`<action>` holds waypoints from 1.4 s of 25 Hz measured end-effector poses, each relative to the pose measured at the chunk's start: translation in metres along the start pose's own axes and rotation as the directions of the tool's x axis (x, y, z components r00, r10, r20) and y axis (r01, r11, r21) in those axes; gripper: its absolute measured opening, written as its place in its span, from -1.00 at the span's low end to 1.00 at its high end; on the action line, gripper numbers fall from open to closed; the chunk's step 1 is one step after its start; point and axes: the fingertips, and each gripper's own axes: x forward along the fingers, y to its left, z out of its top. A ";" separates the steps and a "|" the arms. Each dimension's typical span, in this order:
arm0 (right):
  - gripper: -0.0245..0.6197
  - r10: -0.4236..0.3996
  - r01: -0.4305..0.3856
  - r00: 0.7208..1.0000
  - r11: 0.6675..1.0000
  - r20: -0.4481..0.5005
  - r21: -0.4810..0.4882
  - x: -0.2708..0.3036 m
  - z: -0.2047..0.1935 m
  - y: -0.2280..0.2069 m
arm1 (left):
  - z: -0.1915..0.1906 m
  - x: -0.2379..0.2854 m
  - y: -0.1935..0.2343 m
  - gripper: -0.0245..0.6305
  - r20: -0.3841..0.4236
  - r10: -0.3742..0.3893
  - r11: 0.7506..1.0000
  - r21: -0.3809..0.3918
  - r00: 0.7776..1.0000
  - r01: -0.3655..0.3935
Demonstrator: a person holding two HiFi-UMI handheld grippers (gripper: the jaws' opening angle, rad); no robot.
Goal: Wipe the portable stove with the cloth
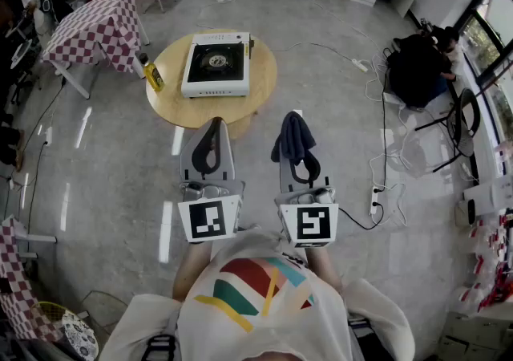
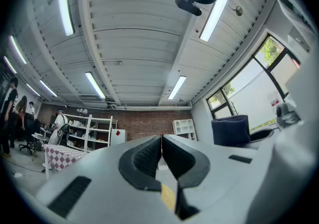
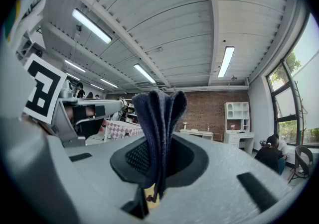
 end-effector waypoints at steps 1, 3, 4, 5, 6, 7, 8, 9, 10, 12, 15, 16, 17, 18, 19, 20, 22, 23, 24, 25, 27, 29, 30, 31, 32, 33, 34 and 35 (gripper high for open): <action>-0.82 -0.001 0.001 1.000 1.000 0.008 0.005 0.001 0.001 -0.001 | 0.000 0.000 0.000 -0.91 -0.001 0.001 1.000 -0.001 1.000 -0.001; -0.82 -0.005 0.005 1.000 1.000 0.017 0.012 0.002 0.001 -0.002 | 0.000 0.001 0.001 -0.91 -0.002 0.003 1.000 -0.003 1.000 -0.003; -0.82 -0.009 0.009 1.000 1.000 0.015 0.013 0.003 0.000 -0.004 | -0.001 0.001 0.002 -0.91 -0.002 0.004 1.000 -0.004 1.000 -0.004; -0.82 -0.015 0.015 1.000 1.000 0.013 0.013 0.003 -0.001 -0.005 | -0.001 0.001 0.003 -0.91 -0.002 0.006 1.000 -0.005 1.000 -0.006; -0.82 -0.019 0.019 1.000 1.000 0.013 0.012 0.003 -0.003 -0.006 | -0.002 0.001 0.004 -0.91 -0.002 0.009 1.000 -0.006 1.000 -0.009; -0.82 -0.019 0.019 1.000 1.000 0.013 0.010 0.004 -0.005 -0.006 | -0.003 0.001 0.006 -0.91 -0.002 0.011 1.000 -0.007 1.000 -0.011; -0.82 -0.017 0.017 1.000 1.000 0.013 0.008 0.005 -0.006 -0.006 | -0.004 0.002 0.007 -0.91 -0.003 0.012 1.000 -0.007 1.000 -0.013; -0.82 -0.016 0.016 1.000 1.000 0.015 0.007 0.005 -0.006 -0.005 | -0.004 0.002 0.008 -0.91 -0.004 0.012 1.000 -0.006 1.000 -0.013; -0.82 -0.018 0.017 1.000 1.000 0.017 0.009 0.006 -0.007 -0.006 | -0.005 0.003 0.008 -0.91 -0.005 0.012 1.000 -0.004 1.000 -0.012; -0.82 -0.021 0.021 1.000 1.000 0.016 0.012 0.007 -0.009 -0.008 | -0.005 0.005 0.008 -0.91 -0.002 0.013 1.000 -0.003 1.000 -0.013; -0.82 -0.017 0.017 1.000 1.000 0.012 0.015 0.009 -0.009 -0.009 | -0.002 0.010 0.009 -0.91 0.018 0.028 1.000 -0.003 0.999 -0.028; -0.82 -0.012 0.012 1.000 1.000 0.009 0.018 0.010 -0.009 -0.009 | -0.005 0.010 0.009 -0.91 0.009 0.025 1.000 -0.005 1.000 -0.024; -0.82 -0.004 0.004 1.000 1.000 0.001 0.020 0.010 -0.010 -0.007 | -0.009 0.010 0.008 -0.91 -0.006 0.018 1.000 -0.008 1.000 -0.018; -0.82 0.004 -0.004 1.000 1.000 -0.010 0.023 0.010 -0.011 -0.006 | -0.012 0.010 0.007 -0.91 -0.018 0.015 1.000 -0.010 1.000 -0.015; -0.82 0.010 -0.009 1.000 1.000 -0.018 0.028 0.011 -0.012 -0.006 | -0.013 0.011 0.007 -0.91 -0.021 0.017 1.000 -0.010 1.000 -0.017; -0.82 0.012 -0.011 1.000 0.999 -0.020 0.032 0.011 -0.014 -0.008 | -0.013 0.011 0.007 -0.91 -0.022 0.020 1.000 -0.008 1.000 -0.020; -0.82 0.014 -0.014 1.000 0.999 -0.011 0.037 0.010 -0.016 -0.011 | -0.014 0.010 0.004 -0.91 -0.035 0.021 1.000 -0.002 0.999 -0.021; -0.82 0.022 -0.022 1.000 0.999 0.003 0.043 0.008 -0.016 -0.011 | -0.016 0.008 0.004 -0.91 -0.042 0.023 1.000 0.001 0.999 -0.023; -0.82 0.037 -0.038 0.999 0.998 0.017 0.053 0.007 -0.016 -0.009 | -0.017 0.007 0.004 -0.91 -0.049 0.028 1.000 0.006 0.998 -0.027; -0.82 0.058 -0.060 0.998 0.996 0.027 0.071 0.007 -0.017 -0.007 | -0.020 0.005 0.007 -0.91 -0.056 0.034 0.999 0.011 0.998 -0.034; -0.82 0.101 -0.104 0.994 0.988 0.029 0.117 0.009 -0.020 -0.001 | -0.025 0.001 0.015 -0.91 -0.070 0.054 0.998 0.016 0.996 -0.053; -0.82 0.116 -0.117 0.993 0.984 0.018 0.136 0.012 -0.022 0.003 | -0.025 -0.002 0.026 -0.91 -0.062 0.086 0.996 0.014 0.994 -0.085; -0.82 0.112 -0.113 0.994 0.985 0.011 0.128 0.014 -0.024 0.005 | -0.021 -0.002 0.033 -0.91 -0.045 0.107 0.994 0.010 0.993 -0.107; -0.82 0.109 -0.109 0.994 0.987 0.002 0.114 0.015 -0.024 0.006 | -0.018 -0.002 0.039 -0.91 -0.030 0.126 0.992 0.008 0.992 -0.126; -0.82 0.108 -0.107 0.994 0.989 -0.004 0.103 0.015 -0.025 0.008 | -0.016 -0.003 0.045 -0.91 -0.023 0.141 0.990 0.007 0.990 -0.141; -0.82 0.110 -0.108 0.994 0.989 -0.007 0.100 0.016 -0.025 0.010 | -0.016 -0.004 0.050 -0.91 -0.022 0.153 0.988 0.008 0.988 -0.152; -0.82 0.112 -0.111 0.994 0.988 -0.008 0.103 0.017 -0.027 0.011 | -0.017 -0.004 0.054 -0.91 -0.024 0.161 0.987 0.008 0.987 -0.160; -0.82 0.115 -0.113 0.993 0.988 -0.009 0.107 0.019 -0.028 0.012 | -0.019 -0.002 0.057 -0.91 -0.024 0.166 0.986 0.009 0.986 -0.166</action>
